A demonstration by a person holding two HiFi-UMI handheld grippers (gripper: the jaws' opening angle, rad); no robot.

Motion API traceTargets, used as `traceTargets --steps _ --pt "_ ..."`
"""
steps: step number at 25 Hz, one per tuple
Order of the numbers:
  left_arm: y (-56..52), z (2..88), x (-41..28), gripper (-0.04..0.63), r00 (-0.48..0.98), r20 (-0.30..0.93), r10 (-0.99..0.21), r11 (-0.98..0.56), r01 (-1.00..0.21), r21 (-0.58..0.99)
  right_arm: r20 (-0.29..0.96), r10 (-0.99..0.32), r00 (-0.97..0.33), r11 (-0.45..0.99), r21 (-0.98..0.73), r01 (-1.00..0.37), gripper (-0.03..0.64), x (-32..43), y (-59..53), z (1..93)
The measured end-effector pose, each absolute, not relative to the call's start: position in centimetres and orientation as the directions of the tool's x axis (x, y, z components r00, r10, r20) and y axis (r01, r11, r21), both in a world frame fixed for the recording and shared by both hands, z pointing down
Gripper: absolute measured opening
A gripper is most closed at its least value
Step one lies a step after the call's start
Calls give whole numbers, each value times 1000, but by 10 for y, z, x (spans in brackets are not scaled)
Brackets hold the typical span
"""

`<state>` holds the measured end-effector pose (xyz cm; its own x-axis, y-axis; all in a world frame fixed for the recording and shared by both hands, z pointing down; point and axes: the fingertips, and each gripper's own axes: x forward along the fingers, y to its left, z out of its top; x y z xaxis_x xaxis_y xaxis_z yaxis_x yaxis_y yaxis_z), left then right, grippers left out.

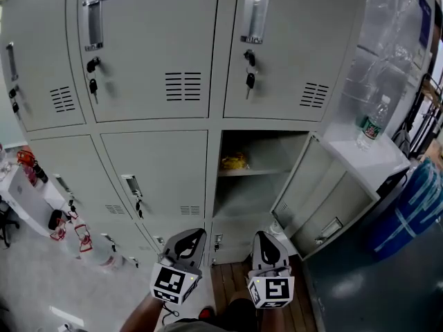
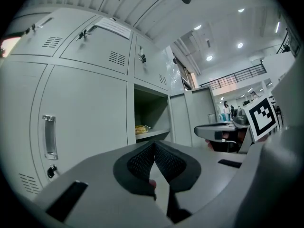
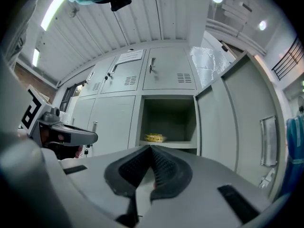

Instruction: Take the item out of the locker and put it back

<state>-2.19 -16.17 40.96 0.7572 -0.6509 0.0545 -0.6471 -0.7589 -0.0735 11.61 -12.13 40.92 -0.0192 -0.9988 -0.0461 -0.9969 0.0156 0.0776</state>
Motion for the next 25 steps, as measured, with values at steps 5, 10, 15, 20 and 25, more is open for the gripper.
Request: traceTargets --steps 5,10,15,20,25 --pt "-179 407 -23 23 733 50 -678 -735 -674 -74 -50 -997 -53 49 75 -996 17 117 -148 407" --pt "-203 410 -23 23 692 59 -719 -695 -716 -71 -53 -993 -104 99 81 -992 17 124 -181 407" --pt "-227 411 -17 23 647 65 -760 -650 -756 -76 -66 -986 -153 147 80 -986 17 139 -219 405" --pt "-250 416 -14 23 590 73 -804 -594 -801 -66 -68 -975 -210 205 74 -976 17 145 -255 406" --pt "-264 418 -9 23 551 77 -831 -555 -829 -69 -79 -966 -248 240 94 -966 18 153 -286 399"
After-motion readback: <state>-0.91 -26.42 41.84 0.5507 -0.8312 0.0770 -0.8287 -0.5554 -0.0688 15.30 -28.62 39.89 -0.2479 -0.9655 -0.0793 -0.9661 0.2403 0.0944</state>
